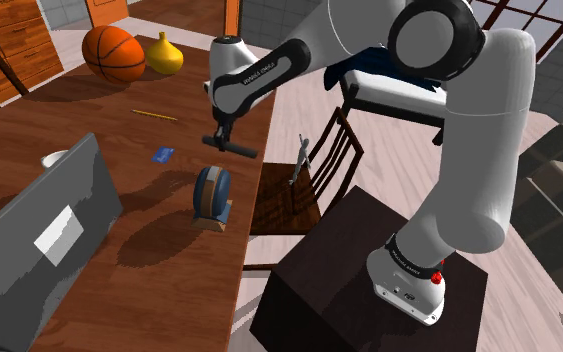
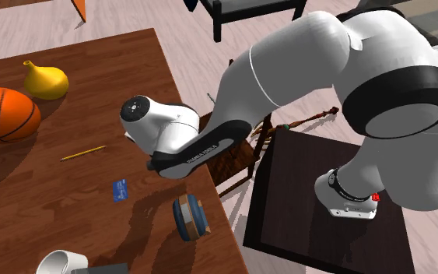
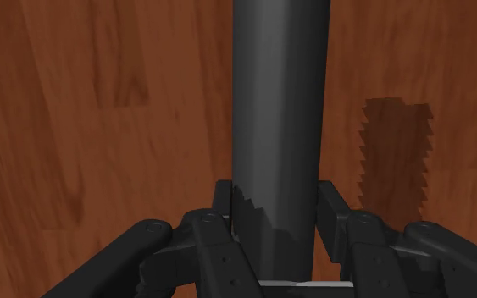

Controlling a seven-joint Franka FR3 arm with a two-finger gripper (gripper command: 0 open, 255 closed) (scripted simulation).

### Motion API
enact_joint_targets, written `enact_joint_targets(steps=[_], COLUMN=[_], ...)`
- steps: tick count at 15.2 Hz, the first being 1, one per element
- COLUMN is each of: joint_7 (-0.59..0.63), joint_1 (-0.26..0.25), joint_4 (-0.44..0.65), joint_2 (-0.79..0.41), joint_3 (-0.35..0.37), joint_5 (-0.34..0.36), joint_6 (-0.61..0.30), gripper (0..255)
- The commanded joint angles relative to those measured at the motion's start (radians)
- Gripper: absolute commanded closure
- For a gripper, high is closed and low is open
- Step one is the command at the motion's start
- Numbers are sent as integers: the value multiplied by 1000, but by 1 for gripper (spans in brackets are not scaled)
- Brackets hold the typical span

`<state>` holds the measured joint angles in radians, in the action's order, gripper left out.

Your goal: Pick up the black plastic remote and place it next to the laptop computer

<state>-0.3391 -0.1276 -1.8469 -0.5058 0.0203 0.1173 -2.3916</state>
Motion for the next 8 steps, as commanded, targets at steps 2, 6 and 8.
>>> enact_joint_targets(steps=[2, 6, 8], joint_7=[-4, -9, -12], joint_1=[2, 3, 3], joint_4=[4, 13, 18], joint_2=[25, 58, 73], joint_3=[2, 4, 5], joint_5=[-3, -7, -9], joint_6=[29, 70, 91], gripper=[255, 255, 255])
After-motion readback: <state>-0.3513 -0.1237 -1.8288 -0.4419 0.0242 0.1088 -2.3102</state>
